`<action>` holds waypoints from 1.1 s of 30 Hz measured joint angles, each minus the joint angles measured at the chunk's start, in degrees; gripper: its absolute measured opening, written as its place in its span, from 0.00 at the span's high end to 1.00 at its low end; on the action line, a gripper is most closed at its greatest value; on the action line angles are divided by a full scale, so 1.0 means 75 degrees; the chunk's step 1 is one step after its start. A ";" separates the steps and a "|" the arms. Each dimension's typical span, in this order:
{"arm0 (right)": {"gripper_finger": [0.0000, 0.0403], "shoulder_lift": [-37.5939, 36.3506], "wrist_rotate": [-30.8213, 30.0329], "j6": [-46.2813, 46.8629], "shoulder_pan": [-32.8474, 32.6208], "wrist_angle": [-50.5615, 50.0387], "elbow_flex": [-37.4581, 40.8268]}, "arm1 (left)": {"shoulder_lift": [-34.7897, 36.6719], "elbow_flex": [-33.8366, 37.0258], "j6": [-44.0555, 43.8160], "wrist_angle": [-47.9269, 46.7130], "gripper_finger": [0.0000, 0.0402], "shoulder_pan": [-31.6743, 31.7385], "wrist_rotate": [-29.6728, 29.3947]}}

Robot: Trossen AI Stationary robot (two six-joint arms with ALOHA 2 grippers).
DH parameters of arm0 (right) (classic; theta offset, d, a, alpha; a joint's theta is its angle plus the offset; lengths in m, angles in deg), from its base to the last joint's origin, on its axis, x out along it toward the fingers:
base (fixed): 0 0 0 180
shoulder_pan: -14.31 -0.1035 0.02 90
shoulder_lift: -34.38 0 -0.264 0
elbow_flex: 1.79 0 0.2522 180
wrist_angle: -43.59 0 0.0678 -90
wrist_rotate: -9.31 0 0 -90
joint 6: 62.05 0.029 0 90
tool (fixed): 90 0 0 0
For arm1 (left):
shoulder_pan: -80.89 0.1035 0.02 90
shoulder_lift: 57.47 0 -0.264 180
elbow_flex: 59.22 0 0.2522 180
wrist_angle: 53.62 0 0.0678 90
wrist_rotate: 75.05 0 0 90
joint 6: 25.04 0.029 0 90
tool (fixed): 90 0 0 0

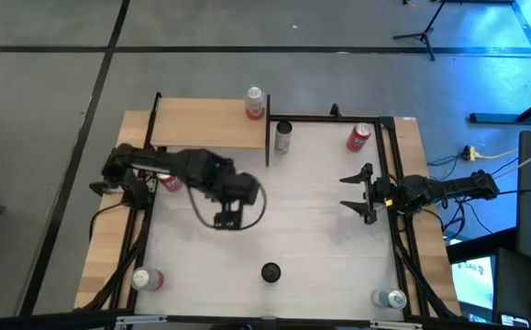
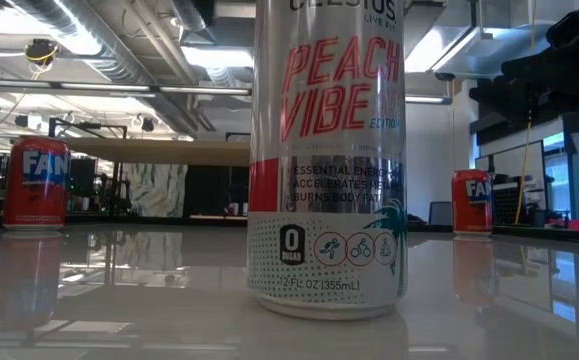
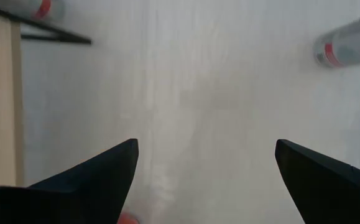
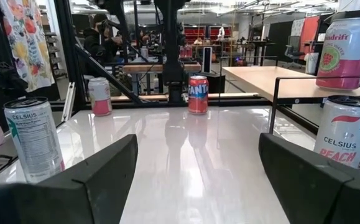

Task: Place canned beverage on shelf
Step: Put the pink soda can on the shelf aligned with the other pink soda can

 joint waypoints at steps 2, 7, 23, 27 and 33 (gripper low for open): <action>0.17 0.0000 0.0000 0.0000 0.0000 0.0011 0.0000 | 0.0335 0.0418 -0.0559 0.0029 0.08 -0.0268 -0.0006; 0.17 0.0000 0.0000 -0.0002 0.0000 0.0263 0.0000 | 0.1311 0.1460 -0.2242 0.0081 0.08 -0.0933 -0.0358; 0.17 -0.0003 0.0003 0.0197 0.0000 0.0819 0.0000 | 0.1813 0.3064 -0.6352 0.0310 0.08 -0.2528 -0.0402; 0.17 0.0000 0.0013 0.0807 -0.0002 0.0798 0.0000 | 0.1810 0.3332 -0.6982 0.0321 0.08 -0.2862 0.0136; 0.17 0.0000 0.0134 0.1189 -0.0001 0.0802 0.0000 | 0.1810 0.3403 -0.8233 0.0326 0.08 -0.3909 0.0495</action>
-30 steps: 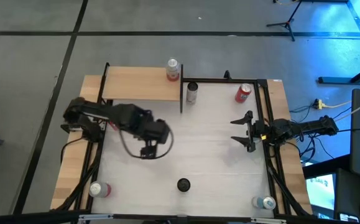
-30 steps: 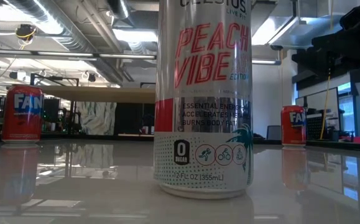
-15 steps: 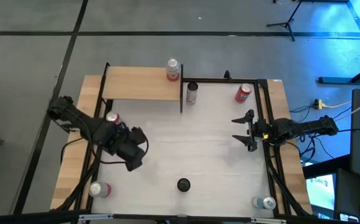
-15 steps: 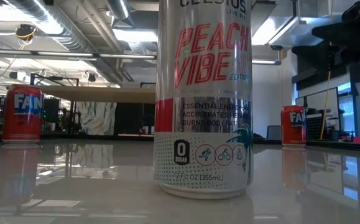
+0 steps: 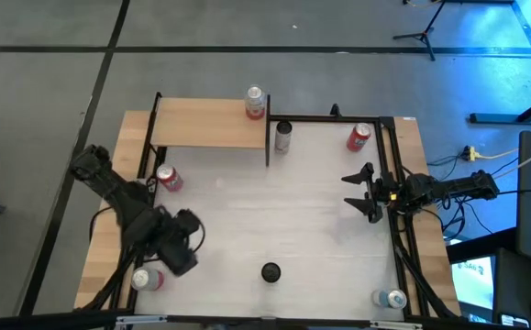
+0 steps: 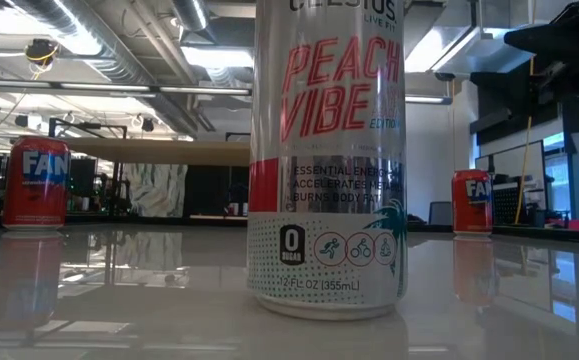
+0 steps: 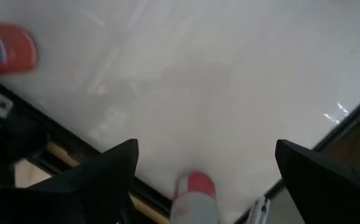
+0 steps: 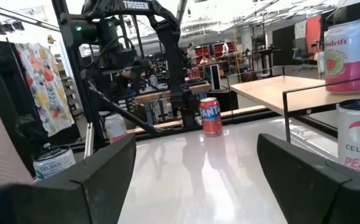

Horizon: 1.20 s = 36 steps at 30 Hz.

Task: Place canned beverage on shelf
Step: Put the pink soda can on the shelf aligned with the other pink soda can

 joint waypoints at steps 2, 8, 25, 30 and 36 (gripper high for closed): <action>0.17 0.0000 -0.0009 0.0020 0.0001 0.0000 0.0000 | 0.0000 0.0000 -0.0500 0.0000 0.08 -0.0473 -0.0005; 0.17 0.0000 -0.0069 0.0159 -0.0001 0.0034 0.0000 | 0.0000 0.0000 -0.2050 0.0060 0.08 -0.1646 0.0000; 0.17 0.0000 -0.0338 -0.0442 -0.0002 0.0254 0.0000 | -0.0411 -0.0003 -0.3873 0.0720 0.10 -0.2384 0.0635; 0.17 0.0000 -0.0338 -0.0466 0.0001 0.0254 0.0000 | -0.0616 -0.0003 -0.4005 0.0444 0.10 -0.2403 0.1565; 0.17 0.0000 -0.0337 -0.0465 -0.0001 0.0265 0.0000 | -0.0659 0.0140 -0.4195 0.0364 0.10 -0.2524 0.1662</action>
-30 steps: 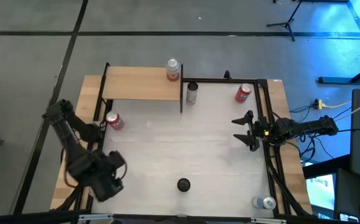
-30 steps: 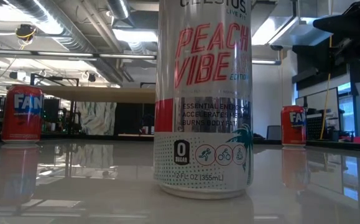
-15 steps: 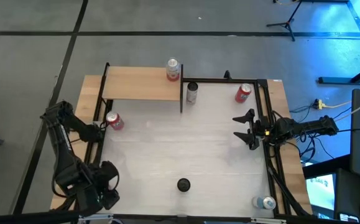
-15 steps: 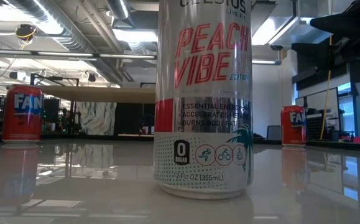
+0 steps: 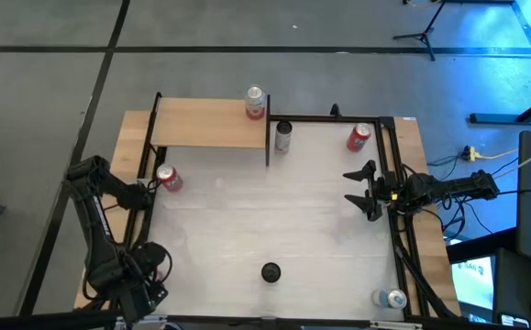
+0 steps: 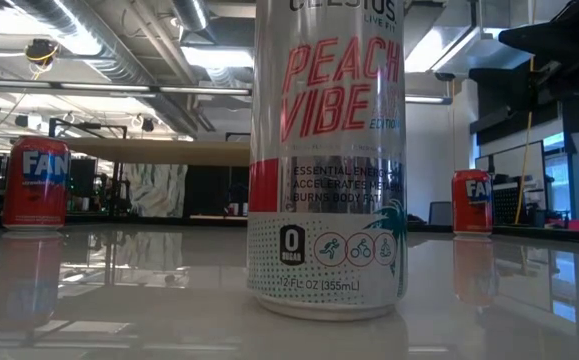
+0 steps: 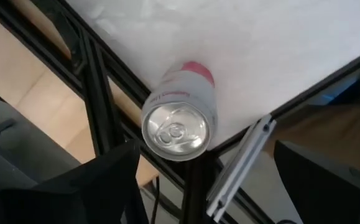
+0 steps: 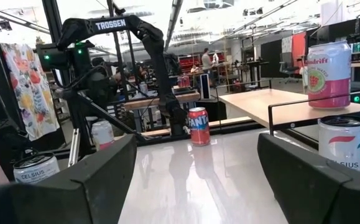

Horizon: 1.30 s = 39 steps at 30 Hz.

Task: Place canned beverage on shelf
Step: Put the pink soda can on the shelf aligned with the other pink soda can

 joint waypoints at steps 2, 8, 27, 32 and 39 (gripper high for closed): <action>0.17 0.0000 0.0001 0.0002 0.0001 0.0002 0.0000 | 0.0000 0.0210 -0.0031 0.0046 0.10 -0.0028 0.0292; 0.17 0.0000 0.0001 0.0002 0.0001 0.0000 0.0000 | -0.0006 0.0847 0.0262 0.0478 0.10 -0.0066 0.0739; 0.17 0.0000 0.0001 0.0019 0.0001 -0.0027 0.0000 | -0.0006 0.2070 0.0611 0.1763 0.10 -0.0058 0.1147; 0.17 0.0000 0.0001 0.0019 -0.0002 -0.0026 0.0000 | -0.0006 0.2512 0.0756 0.2239 0.10 -0.0055 0.1125; 0.17 0.0000 0.0001 0.0019 -0.0001 -0.0028 0.0000 | -0.0006 0.2929 0.0947 0.2913 0.14 -0.0052 0.1318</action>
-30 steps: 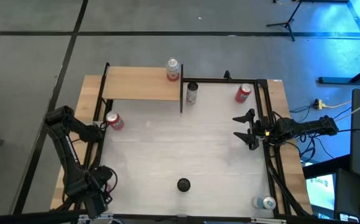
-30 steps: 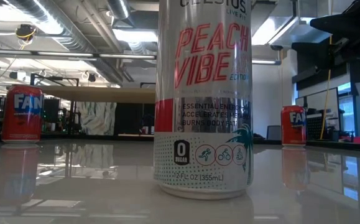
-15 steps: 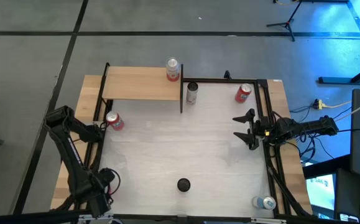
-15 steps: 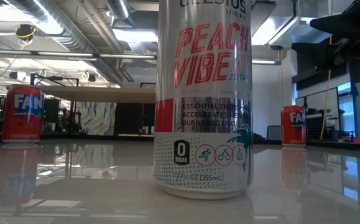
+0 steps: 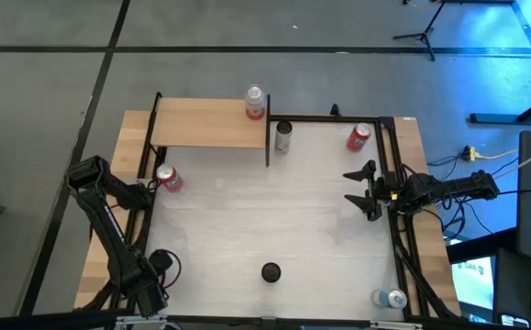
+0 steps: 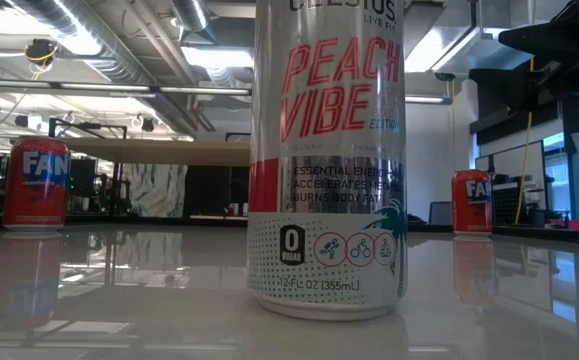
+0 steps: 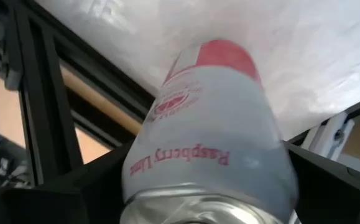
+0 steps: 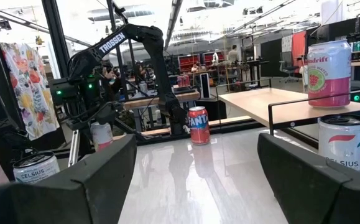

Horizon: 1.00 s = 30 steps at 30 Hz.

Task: Place canned beverage on shelf
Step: Put the pink soda can on the shelf aligned with the other pink soda can

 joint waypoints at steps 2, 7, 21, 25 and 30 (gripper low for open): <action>0.17 0.0001 0.0000 0.0000 -0.0001 0.0002 0.0001 | 0.0000 0.0007 0.0006 0.0004 0.18 0.0001 0.0073; 0.17 0.0000 0.0000 0.0000 0.0000 0.0002 0.0000 | 0.0015 0.0007 0.0251 0.0004 0.32 0.0168 0.0076; 0.17 0.0003 -0.0271 -0.0003 0.0002 0.0002 0.0000 | 0.0000 -0.1579 0.2228 -0.1330 0.32 0.1558 -0.1586; 0.17 0.0003 -0.0271 -0.0003 0.0001 -0.0004 0.0000 | 0.0000 -0.2310 0.3281 -0.1982 0.32 0.2102 -0.2388; 0.17 0.0003 -0.0274 0.0184 -0.0001 0.0109 0.0000 | 0.0000 -0.3225 0.4862 -0.2633 0.32 0.2886 -0.3514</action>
